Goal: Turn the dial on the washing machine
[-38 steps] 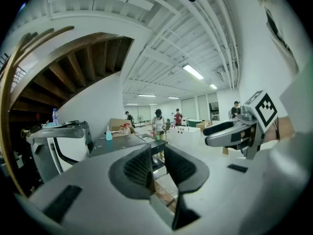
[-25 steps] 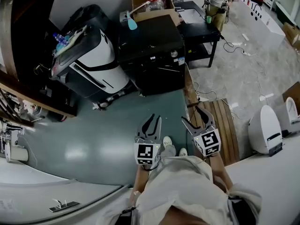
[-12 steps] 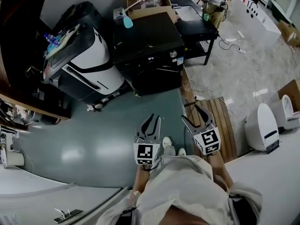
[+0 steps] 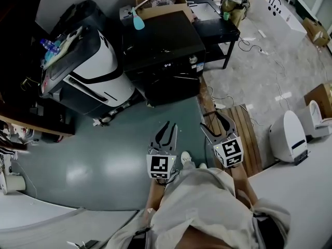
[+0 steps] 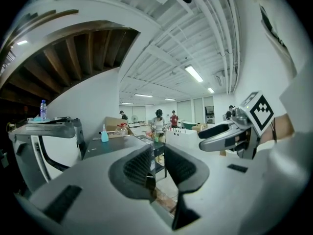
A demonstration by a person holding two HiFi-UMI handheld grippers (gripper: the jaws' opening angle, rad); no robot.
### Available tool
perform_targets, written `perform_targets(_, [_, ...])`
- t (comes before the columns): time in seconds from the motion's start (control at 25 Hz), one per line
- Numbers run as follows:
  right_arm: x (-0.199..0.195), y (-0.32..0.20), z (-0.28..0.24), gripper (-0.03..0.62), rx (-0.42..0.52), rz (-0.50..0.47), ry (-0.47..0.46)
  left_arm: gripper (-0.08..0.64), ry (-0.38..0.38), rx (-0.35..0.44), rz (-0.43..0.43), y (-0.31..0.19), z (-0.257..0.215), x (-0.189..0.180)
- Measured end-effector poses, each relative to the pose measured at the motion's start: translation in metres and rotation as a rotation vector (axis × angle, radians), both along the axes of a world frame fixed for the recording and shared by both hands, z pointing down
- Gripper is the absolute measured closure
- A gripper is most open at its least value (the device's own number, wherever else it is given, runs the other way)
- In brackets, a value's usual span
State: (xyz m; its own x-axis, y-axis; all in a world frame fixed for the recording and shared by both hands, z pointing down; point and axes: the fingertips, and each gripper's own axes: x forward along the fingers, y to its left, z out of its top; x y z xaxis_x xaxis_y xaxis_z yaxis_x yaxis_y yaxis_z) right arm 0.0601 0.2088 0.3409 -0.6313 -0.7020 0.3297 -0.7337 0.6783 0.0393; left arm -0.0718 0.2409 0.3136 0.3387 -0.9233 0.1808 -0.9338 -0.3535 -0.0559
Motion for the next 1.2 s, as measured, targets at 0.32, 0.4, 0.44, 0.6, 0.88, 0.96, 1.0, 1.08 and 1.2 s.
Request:
perform_targets(0.32, [-0.020,-0.015,0.003,0.299,-0.008,0.058,0.028,0.465,0.009,-0.001,0.049,-0.021,0.005,-0.026])
perform_targets(0.4, [-0.024,-0.016,0.004,0.299,-0.011,0.068,0.032,0.463,0.016,-0.005,0.057,-0.024,0.007,-0.032])
perform_targets(0.44, [-0.026,-0.017,0.004,0.299,-0.012,0.071,0.033,0.463,0.019,-0.005,0.060,-0.025,0.008,-0.034])
perform_targets(0.6, [-0.032,-0.022,0.004,0.299,-0.009,0.081,0.047,0.463,0.033,0.002,0.072,-0.033,0.006,-0.038])
perform_targets(0.88, [-0.038,-0.030,0.002,0.303,-0.001,0.082,0.064,0.463,0.036,0.015,0.077,-0.040,0.003,-0.044])
perform_targets(0.96, [-0.040,-0.033,0.002,0.305,0.001,0.078,0.064,0.463,0.038,0.013,0.069,-0.041,0.005,-0.047])
perform_targets(1.0, [-0.041,-0.035,0.002,0.305,0.002,0.075,0.064,0.463,0.040,0.010,0.065,-0.042,0.006,-0.048])
perform_targets(1.08, [-0.044,-0.040,0.003,0.307,0.003,0.070,0.062,0.463,0.041,0.005,0.058,-0.045,0.008,-0.050])
perform_targets(1.2, [-0.046,-0.048,0.005,0.307,0.001,0.067,0.058,0.463,0.037,0.004,0.056,-0.052,0.009,-0.051])
